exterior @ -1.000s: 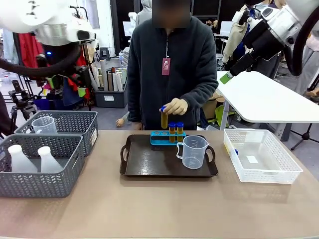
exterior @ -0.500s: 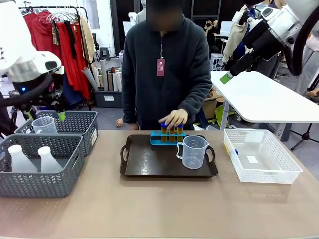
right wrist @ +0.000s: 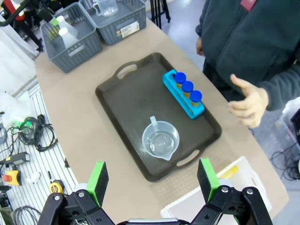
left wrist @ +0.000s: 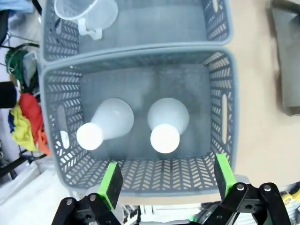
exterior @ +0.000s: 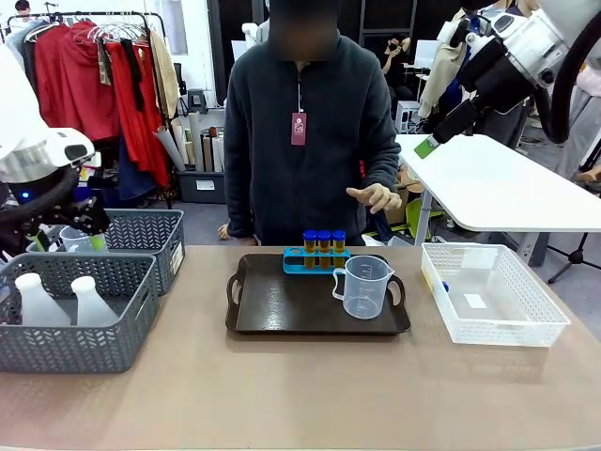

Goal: Prepare the laboratory tools.
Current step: Pick up one Small flask and place it on the Handle tray.

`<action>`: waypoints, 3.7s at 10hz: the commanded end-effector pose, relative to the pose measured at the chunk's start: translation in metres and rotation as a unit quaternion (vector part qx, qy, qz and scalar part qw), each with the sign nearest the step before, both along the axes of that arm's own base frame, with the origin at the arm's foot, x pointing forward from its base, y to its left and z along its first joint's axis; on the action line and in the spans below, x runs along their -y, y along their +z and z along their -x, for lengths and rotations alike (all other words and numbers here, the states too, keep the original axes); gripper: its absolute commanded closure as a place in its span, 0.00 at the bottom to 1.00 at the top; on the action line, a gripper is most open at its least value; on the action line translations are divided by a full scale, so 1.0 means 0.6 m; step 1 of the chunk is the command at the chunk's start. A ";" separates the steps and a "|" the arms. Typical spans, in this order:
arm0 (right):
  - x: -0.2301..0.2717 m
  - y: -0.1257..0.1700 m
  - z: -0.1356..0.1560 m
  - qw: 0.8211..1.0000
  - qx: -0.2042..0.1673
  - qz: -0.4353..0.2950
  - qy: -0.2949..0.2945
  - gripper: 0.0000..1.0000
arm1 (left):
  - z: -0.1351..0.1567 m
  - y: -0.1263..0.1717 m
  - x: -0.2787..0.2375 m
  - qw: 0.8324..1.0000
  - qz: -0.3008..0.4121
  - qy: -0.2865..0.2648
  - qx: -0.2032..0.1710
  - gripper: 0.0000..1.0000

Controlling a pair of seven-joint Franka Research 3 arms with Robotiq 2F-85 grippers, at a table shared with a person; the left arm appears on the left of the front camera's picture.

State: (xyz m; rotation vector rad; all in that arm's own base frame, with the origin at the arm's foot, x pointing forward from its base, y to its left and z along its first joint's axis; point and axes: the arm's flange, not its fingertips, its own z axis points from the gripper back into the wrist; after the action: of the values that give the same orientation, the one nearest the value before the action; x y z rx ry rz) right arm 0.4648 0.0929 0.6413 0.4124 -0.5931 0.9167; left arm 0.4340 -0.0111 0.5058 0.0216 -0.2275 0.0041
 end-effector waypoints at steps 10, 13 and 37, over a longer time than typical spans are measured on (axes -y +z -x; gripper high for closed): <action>0.001 0.002 0.001 1.000 0.000 -0.003 0.003 0.00 | -0.042 -0.128 -0.028 0.998 0.029 -0.001 -0.062 0.00; 0.001 0.002 0.001 1.000 0.000 -0.003 0.003 0.00 | -0.049 -0.138 -0.021 0.997 0.026 -0.007 -0.070 0.00; 0.001 0.002 0.001 1.000 0.000 -0.003 0.003 0.00 | 0.004 0.416 0.234 0.985 -0.117 -0.128 0.023 1.00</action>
State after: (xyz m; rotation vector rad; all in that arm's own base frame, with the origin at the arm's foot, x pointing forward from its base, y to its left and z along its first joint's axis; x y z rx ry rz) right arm 0.4648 0.0931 0.6413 0.4124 -0.5928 0.9170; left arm 0.4173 -0.1430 0.7372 0.1890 -0.2731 -0.2628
